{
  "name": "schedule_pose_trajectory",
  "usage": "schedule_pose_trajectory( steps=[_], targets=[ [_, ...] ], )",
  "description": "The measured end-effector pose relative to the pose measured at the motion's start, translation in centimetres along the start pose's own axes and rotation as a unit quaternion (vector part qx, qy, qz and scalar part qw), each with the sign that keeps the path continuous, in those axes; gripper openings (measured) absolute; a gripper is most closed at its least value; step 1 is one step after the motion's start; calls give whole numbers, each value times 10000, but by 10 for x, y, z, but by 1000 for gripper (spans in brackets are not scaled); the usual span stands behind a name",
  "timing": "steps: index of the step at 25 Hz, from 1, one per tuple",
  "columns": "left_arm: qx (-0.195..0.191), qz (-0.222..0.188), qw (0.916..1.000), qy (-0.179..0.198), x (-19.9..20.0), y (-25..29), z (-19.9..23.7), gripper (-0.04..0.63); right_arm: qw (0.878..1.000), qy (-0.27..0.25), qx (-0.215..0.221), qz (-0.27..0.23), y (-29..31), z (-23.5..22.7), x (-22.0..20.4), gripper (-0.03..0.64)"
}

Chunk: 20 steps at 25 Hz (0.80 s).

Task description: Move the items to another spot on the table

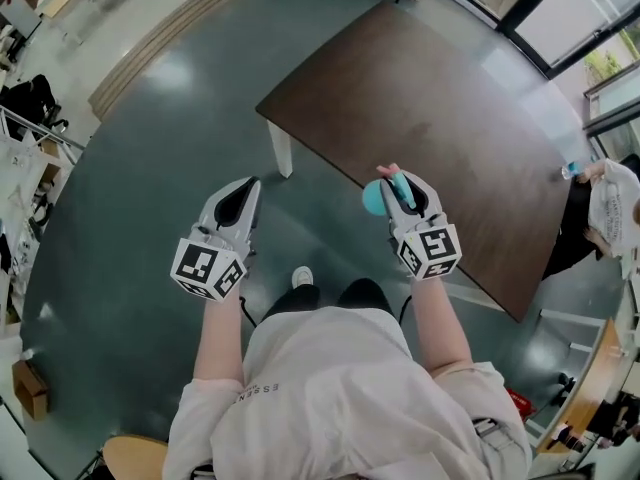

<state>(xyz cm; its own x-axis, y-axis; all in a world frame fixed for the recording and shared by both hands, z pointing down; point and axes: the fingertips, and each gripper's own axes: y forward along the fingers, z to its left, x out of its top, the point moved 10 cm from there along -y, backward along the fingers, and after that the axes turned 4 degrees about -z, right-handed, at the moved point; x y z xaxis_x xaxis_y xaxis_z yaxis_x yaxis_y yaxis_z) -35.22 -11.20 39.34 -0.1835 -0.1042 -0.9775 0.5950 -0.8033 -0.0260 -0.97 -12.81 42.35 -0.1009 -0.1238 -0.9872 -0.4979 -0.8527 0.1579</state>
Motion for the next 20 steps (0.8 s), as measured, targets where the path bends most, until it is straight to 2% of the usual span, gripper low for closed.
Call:
schedule_pose_trajectory(
  steps=[4,7,10,15,20],
  targets=[
    [104,-11,9999,-64,-1,-10,35,11,9997,54,223,78,41,18,6,103],
    [466,-288,9985,58,8,-15,57,17,9989,265,386,46,71,24,10,103],
    [704,-434,9965,154,16,-7,85,17,9986,196,488,33,109,23,15,103],
    [628,-257,9975,184,9,37,140,16,9987,65,490,115,182,11,12,103],
    [228,-28,9996,186,7,94,191,15,9992,166,316,154,247,0,12,103]
  ],
)
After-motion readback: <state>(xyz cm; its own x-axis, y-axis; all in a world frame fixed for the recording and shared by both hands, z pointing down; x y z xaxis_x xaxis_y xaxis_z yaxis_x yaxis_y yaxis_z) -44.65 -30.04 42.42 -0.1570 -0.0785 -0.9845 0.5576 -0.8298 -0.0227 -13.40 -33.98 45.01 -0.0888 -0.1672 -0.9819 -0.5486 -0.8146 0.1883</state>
